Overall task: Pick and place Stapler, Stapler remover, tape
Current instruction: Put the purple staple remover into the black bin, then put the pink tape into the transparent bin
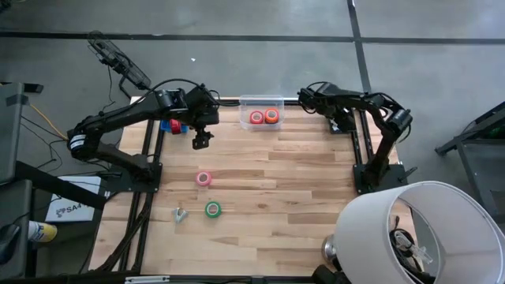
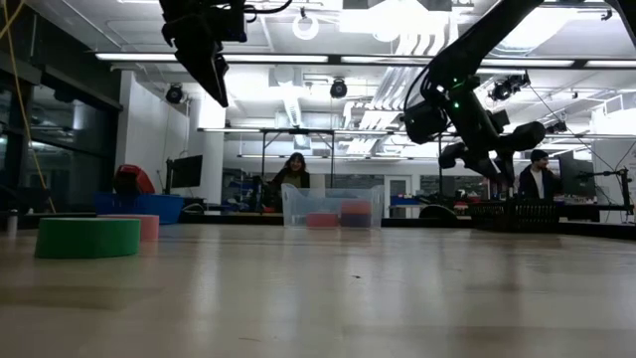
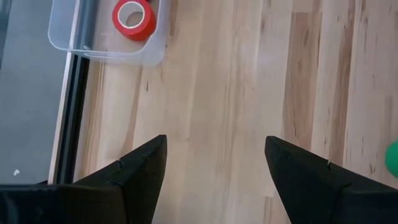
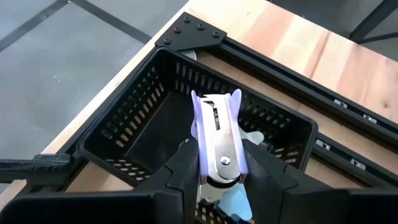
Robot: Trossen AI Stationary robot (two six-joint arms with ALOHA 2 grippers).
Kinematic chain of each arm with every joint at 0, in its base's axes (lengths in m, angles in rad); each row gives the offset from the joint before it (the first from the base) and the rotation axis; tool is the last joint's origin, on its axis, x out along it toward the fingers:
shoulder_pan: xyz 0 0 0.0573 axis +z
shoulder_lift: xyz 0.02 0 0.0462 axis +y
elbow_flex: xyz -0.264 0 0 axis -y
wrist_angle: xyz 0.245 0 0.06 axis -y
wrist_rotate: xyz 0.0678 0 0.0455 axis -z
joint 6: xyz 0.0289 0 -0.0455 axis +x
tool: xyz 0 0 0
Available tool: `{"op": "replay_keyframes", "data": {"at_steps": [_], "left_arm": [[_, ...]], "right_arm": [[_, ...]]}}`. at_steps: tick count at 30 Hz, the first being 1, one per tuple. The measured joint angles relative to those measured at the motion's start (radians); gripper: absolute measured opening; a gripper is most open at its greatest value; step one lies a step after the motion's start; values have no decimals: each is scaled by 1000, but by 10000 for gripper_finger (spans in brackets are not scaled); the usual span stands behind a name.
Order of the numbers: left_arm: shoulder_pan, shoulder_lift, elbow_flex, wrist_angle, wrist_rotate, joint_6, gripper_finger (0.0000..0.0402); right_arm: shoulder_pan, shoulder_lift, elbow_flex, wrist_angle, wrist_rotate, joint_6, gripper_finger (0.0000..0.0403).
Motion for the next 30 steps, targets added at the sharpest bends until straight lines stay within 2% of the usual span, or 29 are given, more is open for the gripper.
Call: {"op": "replay_keyframes", "data": {"at_steps": [12, 25, 30], "left_arm": [[0, 0, 0, -3, 1, -8, 266], [0, 0, -1, -4, 2, -8, 266], [0, 0, 0, -5, 2, -8, 266]], "right_arm": [[0, 0, 0, 3, -32, 1, 108], [0, 0, 0, -1, -63, 2, 196], [2, 0, 0, 0, -80, -19, 218]]}}
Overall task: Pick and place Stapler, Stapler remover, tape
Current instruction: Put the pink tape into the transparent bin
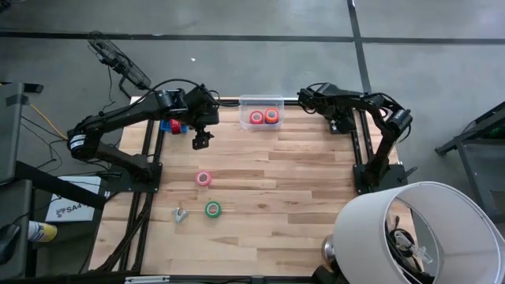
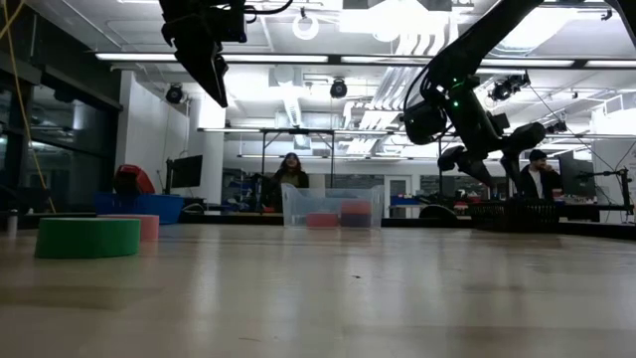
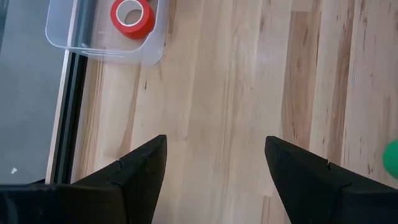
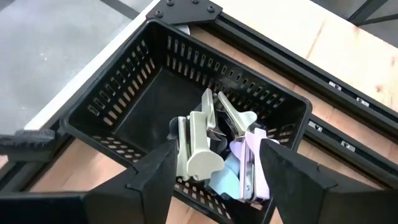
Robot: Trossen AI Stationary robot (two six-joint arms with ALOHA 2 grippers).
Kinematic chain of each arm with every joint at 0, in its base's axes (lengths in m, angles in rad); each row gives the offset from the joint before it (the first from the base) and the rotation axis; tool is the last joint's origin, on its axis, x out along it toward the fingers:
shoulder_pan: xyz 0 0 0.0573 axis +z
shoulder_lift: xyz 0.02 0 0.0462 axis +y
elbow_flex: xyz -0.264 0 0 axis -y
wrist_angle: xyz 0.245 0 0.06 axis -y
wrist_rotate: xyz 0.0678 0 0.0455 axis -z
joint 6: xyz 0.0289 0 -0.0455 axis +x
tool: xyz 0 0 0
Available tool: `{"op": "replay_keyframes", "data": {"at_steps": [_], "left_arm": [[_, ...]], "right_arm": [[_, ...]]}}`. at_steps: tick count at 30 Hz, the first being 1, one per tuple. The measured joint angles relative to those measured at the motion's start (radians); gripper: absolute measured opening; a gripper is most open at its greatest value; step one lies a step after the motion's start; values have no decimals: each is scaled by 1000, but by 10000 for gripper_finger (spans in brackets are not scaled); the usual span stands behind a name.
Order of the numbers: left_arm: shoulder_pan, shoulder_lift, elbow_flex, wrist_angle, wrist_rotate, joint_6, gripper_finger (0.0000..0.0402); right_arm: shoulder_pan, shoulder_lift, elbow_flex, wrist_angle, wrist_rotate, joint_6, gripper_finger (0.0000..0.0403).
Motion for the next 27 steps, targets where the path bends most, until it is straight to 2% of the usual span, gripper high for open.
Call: {"op": "replay_keyframes", "data": {"at_steps": [6, 15, 20, 27], "left_arm": [[0, 0, 0, 0, -2, 0, 266], [0, 0, 0, 0, -6, -12, 266], [0, 0, 0, 0, -6, -27, 266], [0, 0, 0, -11, -10, -75, 266]], "right_arm": [[31, -2, 0, 0, 0, -56, 222], [165, -54, 0, 4, 140, -65, 223], [266, -78, 0, 13, 212, -190, 223], [406, -126, 0, 12, 261, -338, 222]]}}
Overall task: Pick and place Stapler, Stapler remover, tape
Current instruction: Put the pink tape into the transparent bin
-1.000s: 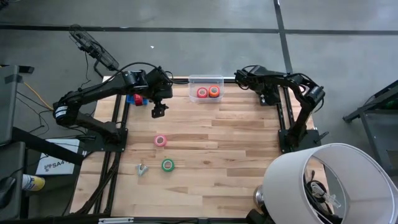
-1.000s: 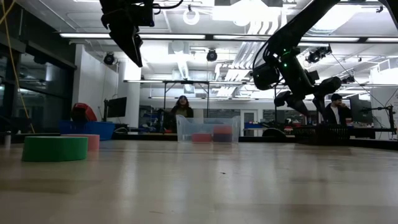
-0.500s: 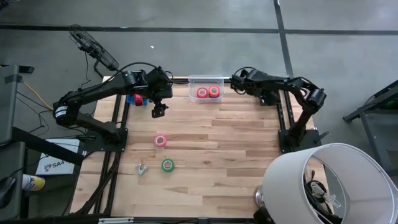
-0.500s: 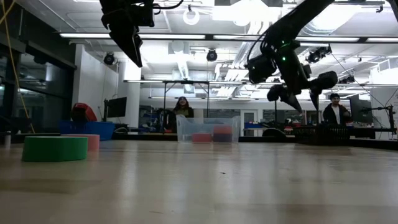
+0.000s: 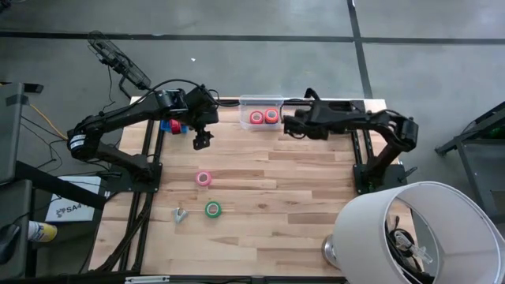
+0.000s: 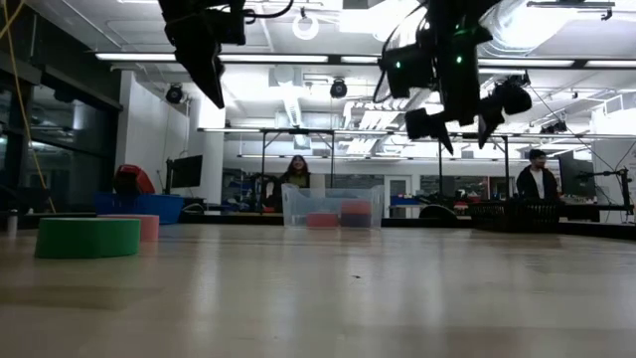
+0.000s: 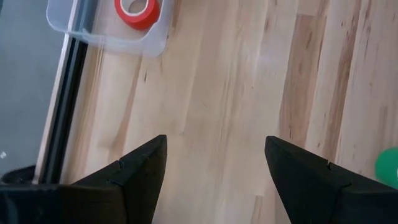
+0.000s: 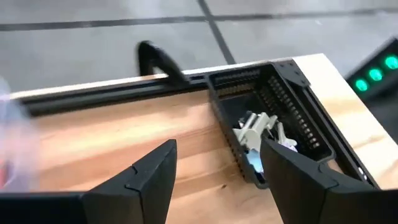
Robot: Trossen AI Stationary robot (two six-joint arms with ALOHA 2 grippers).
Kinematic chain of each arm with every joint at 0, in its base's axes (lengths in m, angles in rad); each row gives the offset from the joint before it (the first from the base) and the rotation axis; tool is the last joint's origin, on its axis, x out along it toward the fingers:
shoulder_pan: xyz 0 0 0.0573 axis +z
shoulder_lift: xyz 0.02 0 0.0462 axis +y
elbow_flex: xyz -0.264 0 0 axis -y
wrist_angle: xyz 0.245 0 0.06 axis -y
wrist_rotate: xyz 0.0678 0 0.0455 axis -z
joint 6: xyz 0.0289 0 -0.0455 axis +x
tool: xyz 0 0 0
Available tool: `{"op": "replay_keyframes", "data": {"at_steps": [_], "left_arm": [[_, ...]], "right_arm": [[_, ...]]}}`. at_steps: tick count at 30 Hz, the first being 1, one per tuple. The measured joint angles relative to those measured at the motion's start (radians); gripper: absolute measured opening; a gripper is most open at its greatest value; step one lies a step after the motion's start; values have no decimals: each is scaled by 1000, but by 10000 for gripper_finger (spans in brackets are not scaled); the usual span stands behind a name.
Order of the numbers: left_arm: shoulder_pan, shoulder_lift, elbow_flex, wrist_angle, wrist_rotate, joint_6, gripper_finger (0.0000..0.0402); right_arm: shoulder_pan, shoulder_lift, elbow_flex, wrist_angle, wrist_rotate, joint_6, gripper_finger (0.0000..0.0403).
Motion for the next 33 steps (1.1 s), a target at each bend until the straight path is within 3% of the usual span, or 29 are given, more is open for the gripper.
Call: {"op": "replay_keyframes", "data": {"at_steps": [7, 10, 18, 22, 27, 33], "left_arm": [[0, 0, -13, -21, -4, -55, 266], [0, 0, -51, -25, -5, -85, 266], [0, 1, -223, -21, -4, -263, 266], [0, 1, -322, -6, 0, -387, 266], [0, 1, -438, 40, 77, -481, 266], [-40, 1, -509, 96, 124, -580, 266]], "right_arm": [[128, -66, 0, 18, 61, -110, 222], [178, -95, 0, 57, 73, -237, 222], [288, -154, 0, 256, -13, -654, 222], [321, -154, 0, 304, -44, -753, 222], [354, -154, 0, 333, -60, -860, 222], [386, -154, 0, 351, -77, -933, 222]]}}
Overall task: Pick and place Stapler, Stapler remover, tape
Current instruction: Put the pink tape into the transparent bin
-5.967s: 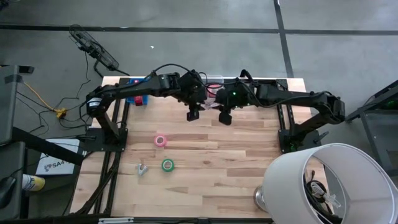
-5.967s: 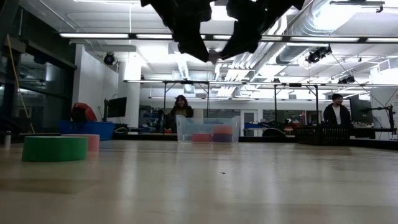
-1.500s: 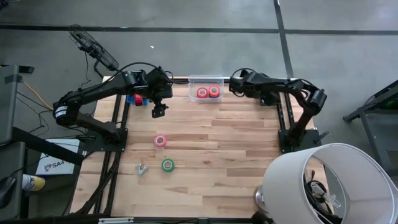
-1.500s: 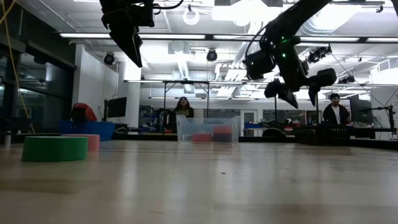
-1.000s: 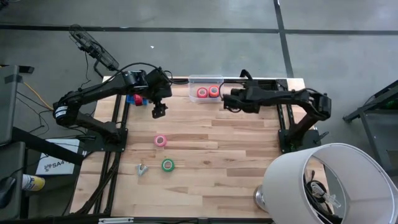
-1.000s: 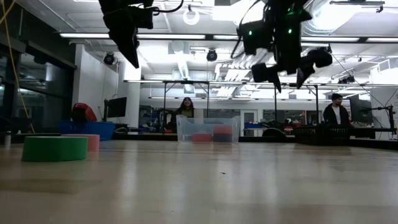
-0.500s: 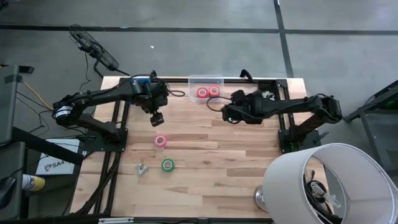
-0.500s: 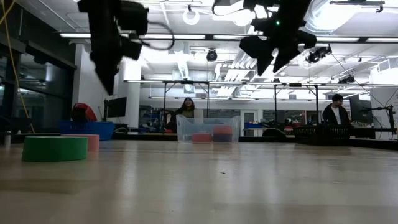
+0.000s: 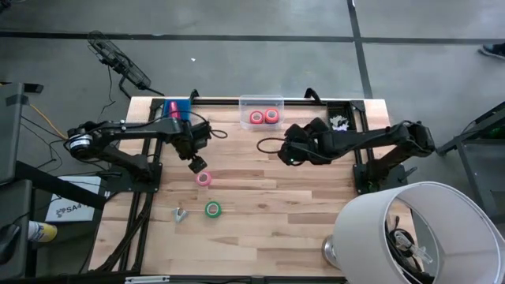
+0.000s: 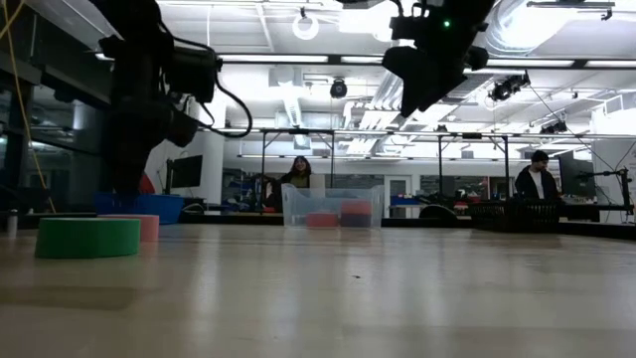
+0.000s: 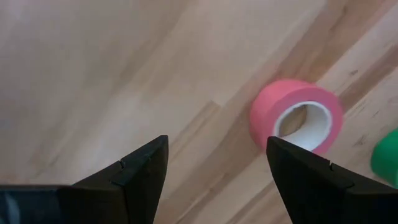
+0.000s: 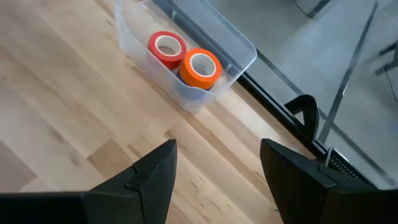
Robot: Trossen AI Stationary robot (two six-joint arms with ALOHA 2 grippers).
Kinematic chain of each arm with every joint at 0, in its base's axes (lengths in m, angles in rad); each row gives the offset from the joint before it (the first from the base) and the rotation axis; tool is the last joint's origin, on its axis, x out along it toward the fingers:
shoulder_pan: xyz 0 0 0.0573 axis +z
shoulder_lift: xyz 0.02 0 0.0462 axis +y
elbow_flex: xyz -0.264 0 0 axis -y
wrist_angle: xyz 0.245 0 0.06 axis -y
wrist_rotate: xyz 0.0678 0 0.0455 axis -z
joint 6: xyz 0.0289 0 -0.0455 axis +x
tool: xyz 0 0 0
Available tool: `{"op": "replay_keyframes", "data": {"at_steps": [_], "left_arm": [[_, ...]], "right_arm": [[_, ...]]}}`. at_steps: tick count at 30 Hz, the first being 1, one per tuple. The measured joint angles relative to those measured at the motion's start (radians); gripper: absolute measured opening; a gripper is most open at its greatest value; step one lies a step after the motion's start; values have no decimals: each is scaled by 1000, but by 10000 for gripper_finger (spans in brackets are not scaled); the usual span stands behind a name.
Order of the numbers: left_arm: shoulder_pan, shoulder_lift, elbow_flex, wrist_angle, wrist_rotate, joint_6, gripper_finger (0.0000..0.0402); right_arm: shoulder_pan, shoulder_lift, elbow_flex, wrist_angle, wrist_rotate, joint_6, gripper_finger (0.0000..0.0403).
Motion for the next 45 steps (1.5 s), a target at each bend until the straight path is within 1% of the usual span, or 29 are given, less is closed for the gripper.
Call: {"op": "replay_keyframes", "data": {"at_steps": [6, 14, 21, 27, 30, 34, 45], "left_arm": [[-100, 0, -6, 58, 0, -109, 266], [-216, 26, -6, 88, -89, -244, 266], [-229, 120, -6, 98, -97, -295, 266], [-229, 183, -5, 112, -88, -291, 260], [-229, 204, -5, 128, -63, -291, 240], [-229, 216, -5, 146, -45, -291, 200], [-229, 216, -5, 157, -41, -292, 60]], "right_arm": [[30, 0, 0, 4, -1, -27, 222], [63, 0, 0, 4, -2, -54, 222], [88, 0, 0, 8, -2, -74, 222], [95, 0, 0, 9, -15, -87, 222], [95, 0, 0, 9, -35, -91, 222], [95, 0, 0, 10, -39, -105, 221], [95, 0, 0, 12, -43, -159, 217]]}}
